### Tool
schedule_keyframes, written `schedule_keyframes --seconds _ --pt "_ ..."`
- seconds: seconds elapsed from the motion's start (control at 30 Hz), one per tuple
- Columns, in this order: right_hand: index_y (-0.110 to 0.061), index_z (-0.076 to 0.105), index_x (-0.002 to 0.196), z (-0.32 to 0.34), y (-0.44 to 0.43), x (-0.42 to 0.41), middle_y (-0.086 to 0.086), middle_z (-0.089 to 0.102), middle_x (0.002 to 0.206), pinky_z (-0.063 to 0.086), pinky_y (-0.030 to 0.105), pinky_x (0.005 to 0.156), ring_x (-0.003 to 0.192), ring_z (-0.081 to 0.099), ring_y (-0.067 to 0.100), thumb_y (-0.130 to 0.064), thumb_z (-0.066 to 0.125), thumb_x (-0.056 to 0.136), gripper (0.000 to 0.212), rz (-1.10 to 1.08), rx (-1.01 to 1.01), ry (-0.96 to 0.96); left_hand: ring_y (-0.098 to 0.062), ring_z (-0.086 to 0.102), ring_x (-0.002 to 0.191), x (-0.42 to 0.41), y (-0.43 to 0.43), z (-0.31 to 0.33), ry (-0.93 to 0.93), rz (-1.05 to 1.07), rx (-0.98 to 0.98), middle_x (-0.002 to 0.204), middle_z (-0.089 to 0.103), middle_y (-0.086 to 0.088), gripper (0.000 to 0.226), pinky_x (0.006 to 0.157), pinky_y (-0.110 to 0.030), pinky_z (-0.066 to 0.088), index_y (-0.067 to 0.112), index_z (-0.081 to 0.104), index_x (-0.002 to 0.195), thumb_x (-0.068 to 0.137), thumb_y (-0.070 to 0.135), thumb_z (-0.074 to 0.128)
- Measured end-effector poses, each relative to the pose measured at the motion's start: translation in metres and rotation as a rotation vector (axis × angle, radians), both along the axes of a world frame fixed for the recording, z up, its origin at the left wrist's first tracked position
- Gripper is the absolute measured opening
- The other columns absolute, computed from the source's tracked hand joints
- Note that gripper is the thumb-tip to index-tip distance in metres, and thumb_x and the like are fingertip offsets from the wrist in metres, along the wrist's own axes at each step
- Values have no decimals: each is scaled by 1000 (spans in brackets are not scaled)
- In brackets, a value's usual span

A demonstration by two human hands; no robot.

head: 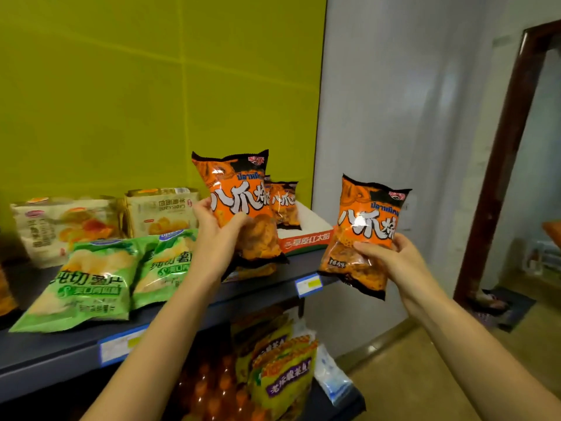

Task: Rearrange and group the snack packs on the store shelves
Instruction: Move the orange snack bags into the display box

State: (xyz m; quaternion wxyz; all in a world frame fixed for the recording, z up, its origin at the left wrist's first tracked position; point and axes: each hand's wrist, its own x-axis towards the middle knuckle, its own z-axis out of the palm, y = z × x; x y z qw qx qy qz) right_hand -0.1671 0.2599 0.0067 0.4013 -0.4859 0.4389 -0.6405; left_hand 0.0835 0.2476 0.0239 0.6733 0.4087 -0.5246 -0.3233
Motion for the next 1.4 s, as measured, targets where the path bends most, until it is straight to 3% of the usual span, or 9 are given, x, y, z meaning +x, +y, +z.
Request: schedule_keyframes --seconds 0.13,0.4,0.5,0.57,0.63,0.77,0.93,1.1,1.4 --pt "-23 51 107 5 -31 -33 -7 65 99 51 15 50 84 65 9 -15 74 72 42 64 -6 43 -21 58 107 -33 -21 6 13 51 19 119 55 -4 65 93 -44 50 23 27 123 72 25 67" --pt "-29 55 98 23 -96 -56 -9 66 94 50 19 53 84 64 10 -18 74 72 34 185 -17 61 -10 56 88 -69 -73 32 -15 125 48 96 54 6 65 68 -24 47 12 30 130 77 9 68" --pt "-28 58 98 27 -125 -59 -4 68 98 53 29 69 88 65 15 -16 73 72 32 212 -33 57 -9 54 84 -77 -101 37 -26 133 99 97 55 2 55 65 -25 43 13 37 122 77 12 68" --pt "-25 58 101 32 -146 -60 -5 68 97 52 25 67 86 66 13 -15 73 72 34 216 -55 59 -6 51 80 -79 -121 41 -69 143 118 91 55 5 43 62 -24 39 13 43 110 75 11 68" --pt "-23 58 103 39 -169 -58 -6 69 94 49 21 61 82 66 9 -15 72 72 35 233 -75 66 -11 54 82 -77 -142 45 -104 141 124 88 59 3 29 65 -26 43 12 52 96 73 9 70" --pt "-25 60 91 54 -219 -47 -9 69 87 48 16 55 72 66 2 -12 71 73 25 285 -110 112 -25 60 105 -73 -180 52 -135 143 165 114 64 -9 55 91 -40 48 7 51 119 70 11 75" --pt "-30 55 83 59 -275 -36 -14 65 85 46 15 57 77 61 2 -14 73 73 26 347 -137 167 -18 62 87 -71 -224 47 -173 118 206 108 66 -7 26 65 -24 46 13 61 101 77 8 71" --pt "-29 54 84 45 -320 -28 -13 63 85 49 11 48 78 61 3 -13 75 72 29 396 -118 183 -23 59 93 -69 -259 32 -223 177 299 119 65 -14 35 78 -34 46 7 60 111 77 3 70" --pt "-26 46 111 15 -372 -13 -6 60 115 45 37 98 105 57 12 -21 80 66 56 514 -124 641 -32 44 128 -66 -291 13 -357 362 486 136 44 -19 80 103 -39 40 -2 19 133 74 3 73"
